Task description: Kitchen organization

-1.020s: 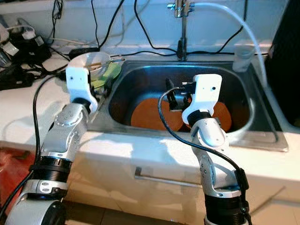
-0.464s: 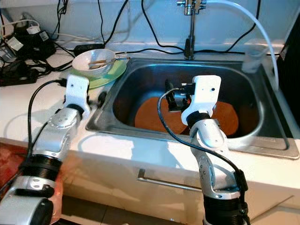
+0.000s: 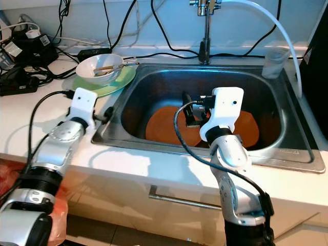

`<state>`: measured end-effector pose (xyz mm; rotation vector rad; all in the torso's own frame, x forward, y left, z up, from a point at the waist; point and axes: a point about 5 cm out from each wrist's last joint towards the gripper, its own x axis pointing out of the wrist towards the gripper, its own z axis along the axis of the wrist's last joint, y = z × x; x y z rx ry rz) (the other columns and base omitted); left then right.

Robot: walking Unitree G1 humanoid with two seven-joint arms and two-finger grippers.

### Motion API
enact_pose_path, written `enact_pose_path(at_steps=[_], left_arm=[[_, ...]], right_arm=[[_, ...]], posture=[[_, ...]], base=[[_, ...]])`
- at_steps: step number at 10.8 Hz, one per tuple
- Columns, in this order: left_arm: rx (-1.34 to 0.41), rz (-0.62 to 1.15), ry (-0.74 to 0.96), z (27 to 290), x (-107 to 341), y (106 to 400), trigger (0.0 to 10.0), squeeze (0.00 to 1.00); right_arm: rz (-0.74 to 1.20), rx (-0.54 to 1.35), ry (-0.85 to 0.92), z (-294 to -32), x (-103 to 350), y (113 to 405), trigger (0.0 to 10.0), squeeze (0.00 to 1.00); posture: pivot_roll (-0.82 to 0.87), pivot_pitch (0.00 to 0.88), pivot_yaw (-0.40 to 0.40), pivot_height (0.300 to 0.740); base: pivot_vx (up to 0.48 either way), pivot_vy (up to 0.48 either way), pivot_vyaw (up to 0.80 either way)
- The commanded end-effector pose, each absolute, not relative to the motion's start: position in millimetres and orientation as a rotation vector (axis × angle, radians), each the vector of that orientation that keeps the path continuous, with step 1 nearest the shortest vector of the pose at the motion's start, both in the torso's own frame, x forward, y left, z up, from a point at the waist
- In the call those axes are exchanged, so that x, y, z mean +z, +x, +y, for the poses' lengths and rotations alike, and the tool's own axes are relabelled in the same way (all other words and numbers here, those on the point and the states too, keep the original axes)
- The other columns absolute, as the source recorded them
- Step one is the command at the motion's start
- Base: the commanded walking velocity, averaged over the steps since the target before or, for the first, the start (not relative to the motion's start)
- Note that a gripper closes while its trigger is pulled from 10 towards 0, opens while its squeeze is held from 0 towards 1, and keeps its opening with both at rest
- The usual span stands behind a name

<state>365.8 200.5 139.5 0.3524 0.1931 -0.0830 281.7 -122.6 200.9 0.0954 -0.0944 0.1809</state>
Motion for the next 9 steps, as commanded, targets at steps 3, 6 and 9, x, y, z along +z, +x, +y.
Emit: enact_pose_path(at_steps=[3, 6, 9], left_arm=[[-0.05, 0.19, 0.421, 217.5, 141.0, 366.9, 10.0, 1.0], [-0.071, 0.226, 0.479, 218.5, 133.1, 370.7, 10.0, 1.0], [-0.158, 0.162, 0.59, 202.5, 140.8, 379.4, 10.0, 1.0]], right_arm=[[-0.059, 0.185, 0.108, -120.5, 195.8, 273.2, 10.0, 0.0], [-0.068, 0.161, 0.089, -129.2, 203.8, 274.6, 10.0, 0.0], [-0.059, 0.122, 0.071, -138.9, 204.1, 266.1, 10.0, 0.0]], posture=[[-0.05, 0.0, 0.122, 0.74], [-0.1, 0.0, 0.138, 0.74], [-0.13, 0.0, 0.144, 0.74]], base=[[0.0, 0.0, 0.0], [0.0, 0.0, 0.0], [0.0, 0.0, 0.0]])
